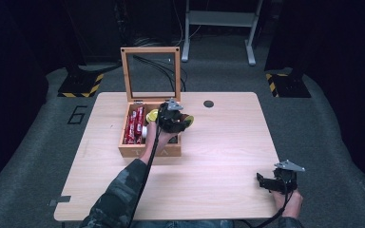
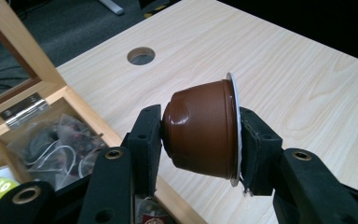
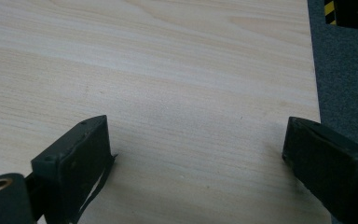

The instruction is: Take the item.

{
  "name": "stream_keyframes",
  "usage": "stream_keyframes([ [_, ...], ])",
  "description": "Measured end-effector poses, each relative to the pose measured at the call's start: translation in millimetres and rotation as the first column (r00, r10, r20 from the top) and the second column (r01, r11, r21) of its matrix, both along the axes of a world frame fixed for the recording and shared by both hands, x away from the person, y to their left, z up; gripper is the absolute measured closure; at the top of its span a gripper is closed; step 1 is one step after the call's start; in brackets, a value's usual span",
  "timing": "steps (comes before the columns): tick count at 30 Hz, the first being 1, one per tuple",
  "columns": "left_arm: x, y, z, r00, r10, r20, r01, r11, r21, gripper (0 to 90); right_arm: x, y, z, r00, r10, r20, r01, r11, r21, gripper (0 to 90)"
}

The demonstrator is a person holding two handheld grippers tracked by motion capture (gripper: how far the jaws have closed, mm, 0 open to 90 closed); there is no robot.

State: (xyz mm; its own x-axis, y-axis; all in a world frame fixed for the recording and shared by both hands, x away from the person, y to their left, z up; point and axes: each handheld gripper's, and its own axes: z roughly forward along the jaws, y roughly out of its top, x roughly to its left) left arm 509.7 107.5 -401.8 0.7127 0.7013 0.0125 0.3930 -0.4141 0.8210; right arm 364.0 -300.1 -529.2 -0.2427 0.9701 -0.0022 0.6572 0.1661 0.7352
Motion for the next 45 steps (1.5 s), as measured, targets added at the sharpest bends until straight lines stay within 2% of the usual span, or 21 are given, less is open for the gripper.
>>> stream_keyframes([
  [13,-0.1,-17.4,-12.6,0.9994,-0.017,-0.029,0.016,0.9998,-0.006,55.1,-0.1,0.0,0.0,1.0,0.0,0.001,0.0,1.0,0.001,7.5],
  [17,-0.2,-22.0,-17.2,0.9987,-0.021,-0.046,0.021,0.9998,-0.002,55.1,-0.2,0.3,0.1,1.0,-0.002,0.0,0.002,1.0,0.001,7.5],
  [25,-2.1,-32.7,-26.3,0.9981,-0.029,-0.054,0.029,0.9995,0.009,55.1,-0.3,0.4,0.1,1.0,-0.002,0.0,0.002,1.0,0.002,7.7],
  [27,-2.5,-35.0,-29.0,0.9973,-0.039,-0.063,0.04,0.999,0.022,55.1,-0.3,0.3,0.1,1.0,-0.002,0.0,0.002,1.0,0.002,7.7],
  [39,-7.7,-51.3,-45.7,0.9946,-0.044,-0.093,0.046,0.9988,0.018,55.0,-0.3,0.2,0.1,1.0,0.0,0.002,0.0,1.0,0.0,8.0],
  [45,-12.2,-60.0,-56.2,0.9924,-0.052,-0.112,0.056,0.9978,0.034,55.0,-0.3,0.3,0.1,1.0,0.001,0.002,-0.001,1.0,0.0,8.1],
])
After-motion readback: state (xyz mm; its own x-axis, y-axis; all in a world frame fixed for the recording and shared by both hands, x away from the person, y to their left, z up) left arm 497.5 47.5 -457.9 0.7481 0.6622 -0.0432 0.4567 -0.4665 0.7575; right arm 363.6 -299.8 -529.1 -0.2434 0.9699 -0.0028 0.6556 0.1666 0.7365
